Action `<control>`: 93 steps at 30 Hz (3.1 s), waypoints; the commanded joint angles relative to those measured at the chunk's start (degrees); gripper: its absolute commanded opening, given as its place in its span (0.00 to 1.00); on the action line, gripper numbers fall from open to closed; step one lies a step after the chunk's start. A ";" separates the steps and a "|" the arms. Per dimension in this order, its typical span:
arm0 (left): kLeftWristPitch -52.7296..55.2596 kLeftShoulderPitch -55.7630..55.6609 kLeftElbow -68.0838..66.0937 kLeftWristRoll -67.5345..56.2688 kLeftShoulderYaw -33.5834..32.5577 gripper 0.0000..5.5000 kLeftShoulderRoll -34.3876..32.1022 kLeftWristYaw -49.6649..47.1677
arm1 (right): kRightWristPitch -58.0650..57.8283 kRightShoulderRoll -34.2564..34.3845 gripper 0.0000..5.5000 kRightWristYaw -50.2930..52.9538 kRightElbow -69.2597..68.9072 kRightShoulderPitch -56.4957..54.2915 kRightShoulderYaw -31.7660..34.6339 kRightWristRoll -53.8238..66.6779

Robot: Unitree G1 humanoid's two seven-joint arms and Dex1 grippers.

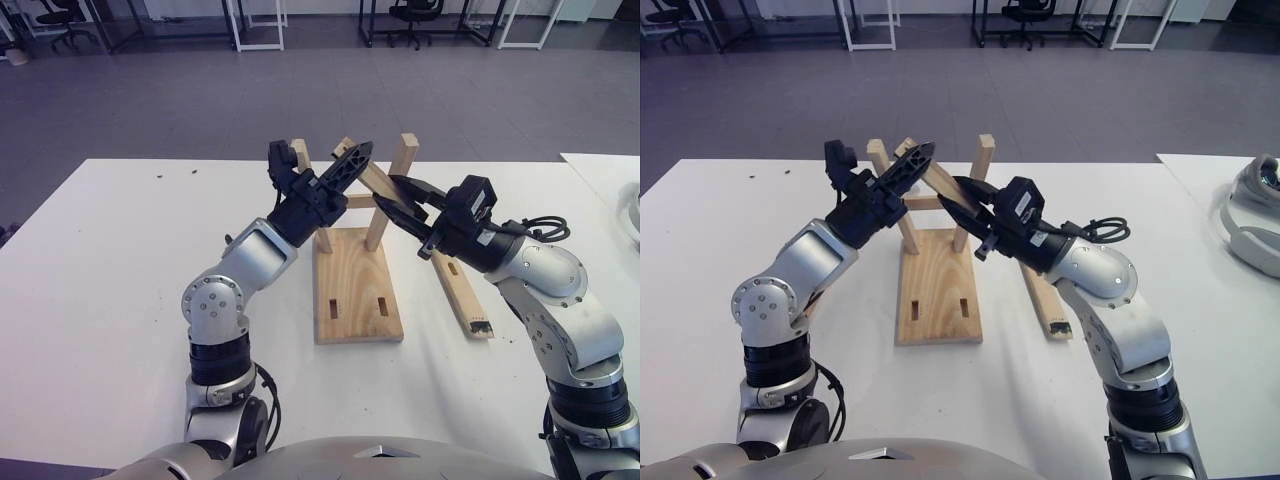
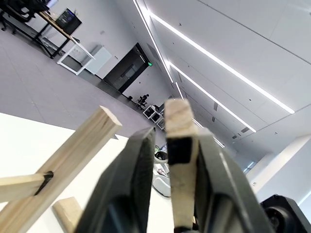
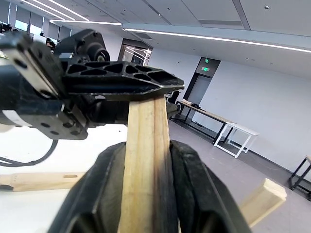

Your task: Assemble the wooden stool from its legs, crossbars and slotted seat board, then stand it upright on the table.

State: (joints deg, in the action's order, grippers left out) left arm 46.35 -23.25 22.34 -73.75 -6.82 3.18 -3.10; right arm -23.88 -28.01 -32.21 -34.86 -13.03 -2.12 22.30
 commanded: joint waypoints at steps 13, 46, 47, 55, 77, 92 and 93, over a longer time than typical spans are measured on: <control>-9.50 15.64 2.13 18.24 -8.15 0.07 -22.92 15.27 | 1.60 1.85 0.52 2.32 1.87 7.59 -3.36 -5.15; -23.74 14.66 -33.20 36.38 -13.50 0.07 -26.97 34.75 | 15.75 8.01 0.52 2.85 22.09 14.56 -6.56 -14.21; -24.27 15.22 -33.60 37.51 -13.16 0.07 -27.16 34.55 | 15.69 8.02 0.52 2.84 22.00 14.75 -6.59 -14.26; -21.75 19.69 -38.91 46.85 -6.50 0.07 -30.90 31.40 | 15.35 6.82 0.52 3.65 22.25 13.72 -6.94 -17.03; -32.99 15.56 -33.16 53.21 3.42 0.32 -41.56 42.81 | 15.81 7.08 0.52 3.67 22.57 10.27 -8.85 -21.56; -19.58 21.66 -32.24 56.14 3.07 0.57 -43.08 44.65 | 16.49 8.38 0.52 4.44 24.11 11.51 -10.60 -23.52; -19.87 21.67 -32.26 56.32 3.04 0.52 -43.07 44.70 | 16.45 8.40 0.52 4.52 24.18 11.45 -10.66 -23.63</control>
State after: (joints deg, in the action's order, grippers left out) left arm 25.88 -2.59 -9.27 -18.33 -3.67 -40.29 41.77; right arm -7.66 -19.66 -28.00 -11.23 -1.77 -12.53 -0.58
